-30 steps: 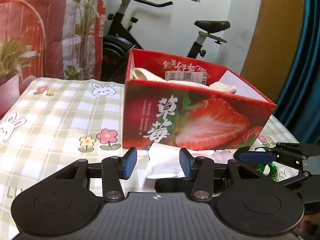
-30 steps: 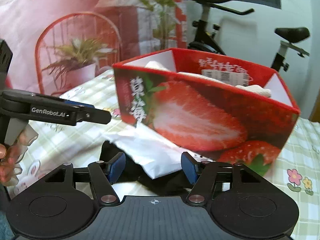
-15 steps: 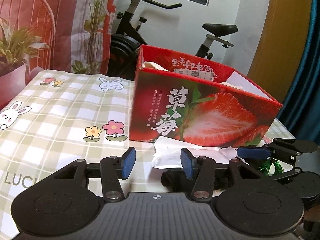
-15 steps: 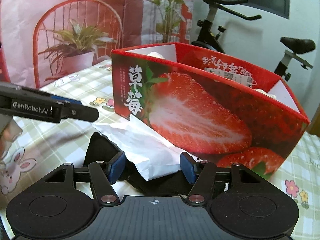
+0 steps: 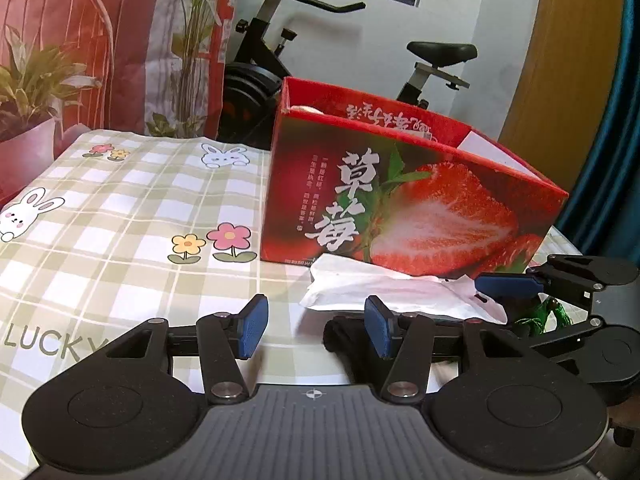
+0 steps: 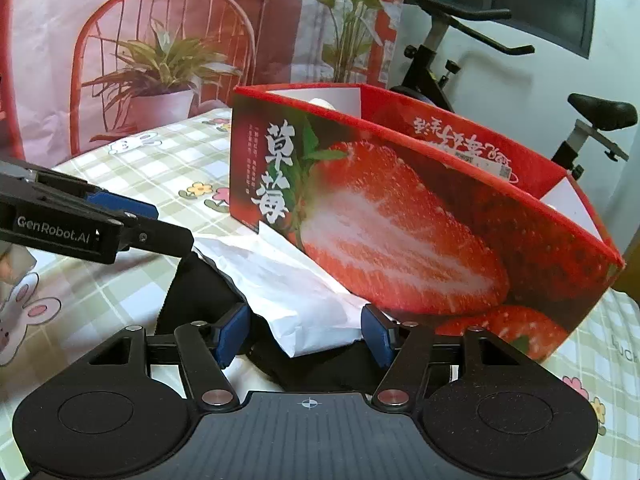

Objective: Organize soft objects
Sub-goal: 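Close the left gripper on the clear bag of green cables, then lift the cable bag with the left gripper and lower it into the box, then open the left gripper and move it back to the black gloves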

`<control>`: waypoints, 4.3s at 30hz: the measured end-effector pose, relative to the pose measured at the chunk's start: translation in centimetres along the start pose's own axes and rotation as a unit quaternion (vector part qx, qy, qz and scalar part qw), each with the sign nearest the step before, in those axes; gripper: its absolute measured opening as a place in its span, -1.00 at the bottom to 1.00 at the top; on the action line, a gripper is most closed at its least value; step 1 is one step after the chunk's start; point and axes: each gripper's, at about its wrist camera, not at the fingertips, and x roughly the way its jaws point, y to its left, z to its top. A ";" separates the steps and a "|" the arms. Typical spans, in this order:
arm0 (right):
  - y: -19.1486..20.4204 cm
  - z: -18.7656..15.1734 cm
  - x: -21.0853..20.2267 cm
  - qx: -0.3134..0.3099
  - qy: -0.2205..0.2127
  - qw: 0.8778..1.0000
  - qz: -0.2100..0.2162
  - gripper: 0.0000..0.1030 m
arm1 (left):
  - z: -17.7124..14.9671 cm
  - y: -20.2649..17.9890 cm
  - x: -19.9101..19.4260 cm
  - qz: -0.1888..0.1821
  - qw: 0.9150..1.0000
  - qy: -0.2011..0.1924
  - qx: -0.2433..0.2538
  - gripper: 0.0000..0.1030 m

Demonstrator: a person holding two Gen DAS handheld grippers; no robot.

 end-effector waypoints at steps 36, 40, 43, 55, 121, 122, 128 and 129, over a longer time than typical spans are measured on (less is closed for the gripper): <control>-7.7 -1.5 -3.6 0.168 -0.100 0.981 -0.008 -0.58 | 4.7 -3.6 6.9 -0.174 0.978 0.004 0.117 0.27; -8.5 -1.8 -3.7 0.181 -0.109 0.977 -0.012 -0.58 | 4.4 -4.4 7.8 -0.189 0.973 0.017 0.130 0.27; -8.9 -2.1 -3.7 0.188 -0.112 0.976 -0.010 -0.58 | 3.9 -5.2 8.4 -0.184 0.971 0.021 0.149 0.26; -9.8 -3.1 -3.1 0.193 -0.099 0.976 -0.023 -0.32 | 3.6 -5.4 8.9 -0.157 0.975 0.030 0.155 -0.14; -16.3 6.5 2.2 0.226 -0.013 0.974 -0.015 -0.65 | 13.4 -6.2 11.2 -0.097 0.990 0.076 0.066 -0.15; -16.2 6.5 2.1 0.222 -0.012 0.975 -0.019 -0.64 | 13.4 -6.3 11.0 -0.092 0.991 0.074 0.068 -0.15; -15.3 7.1 1.0 0.180 -0.017 0.981 -0.072 -0.53 | 13.9 -6.5 9.6 -0.068 0.993 0.064 0.075 0.10; -15.2 7.1 0.6 0.178 -0.022 0.981 -0.076 -0.51 | 14.0 -6.6 9.2 -0.064 0.993 0.059 0.077 0.19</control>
